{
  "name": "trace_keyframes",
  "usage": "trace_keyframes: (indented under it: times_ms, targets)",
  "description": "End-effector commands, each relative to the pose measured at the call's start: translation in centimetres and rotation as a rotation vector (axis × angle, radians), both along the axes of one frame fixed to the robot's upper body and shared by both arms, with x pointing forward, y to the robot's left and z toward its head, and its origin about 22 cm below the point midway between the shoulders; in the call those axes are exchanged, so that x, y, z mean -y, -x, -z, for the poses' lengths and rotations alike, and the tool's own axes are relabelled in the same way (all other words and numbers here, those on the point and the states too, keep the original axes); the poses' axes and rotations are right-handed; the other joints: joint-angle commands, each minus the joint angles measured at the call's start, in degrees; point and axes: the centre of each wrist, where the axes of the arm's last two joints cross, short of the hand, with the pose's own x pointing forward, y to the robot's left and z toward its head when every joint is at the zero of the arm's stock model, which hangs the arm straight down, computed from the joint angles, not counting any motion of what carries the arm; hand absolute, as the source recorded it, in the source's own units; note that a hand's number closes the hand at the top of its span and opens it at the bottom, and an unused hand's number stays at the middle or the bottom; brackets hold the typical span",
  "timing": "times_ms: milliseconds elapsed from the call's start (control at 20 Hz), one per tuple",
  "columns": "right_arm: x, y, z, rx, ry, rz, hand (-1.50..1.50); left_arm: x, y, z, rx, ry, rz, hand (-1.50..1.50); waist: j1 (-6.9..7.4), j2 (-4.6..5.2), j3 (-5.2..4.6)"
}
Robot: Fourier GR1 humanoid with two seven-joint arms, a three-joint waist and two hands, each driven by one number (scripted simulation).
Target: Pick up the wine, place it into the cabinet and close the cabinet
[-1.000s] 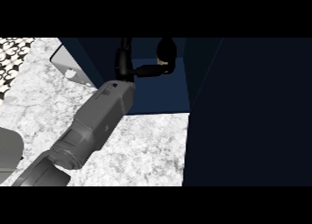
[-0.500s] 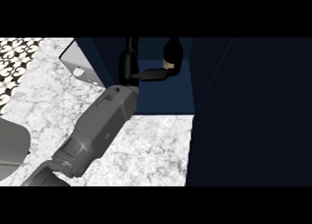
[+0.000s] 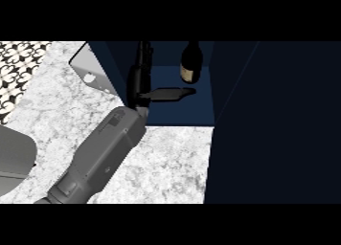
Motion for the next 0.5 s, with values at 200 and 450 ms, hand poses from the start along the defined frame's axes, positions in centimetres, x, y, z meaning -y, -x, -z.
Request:
trace_keyframes:
  times_ms: [200,450]
  targets:
    - [0.5,3.9,-3.8,0.087,-0.011,-0.034,-1.5,-0.8,5.5,1.1,0.001,0.058,0.056,-1.5,0.24,0.09,-0.06]
    - [0.8,3.3,-3.1,0.09,-0.024,-0.036,-1.5,-2.3,10.4,2.3,0.003,0.082,0.076,-1.5,-0.15,0.29,-0.01]
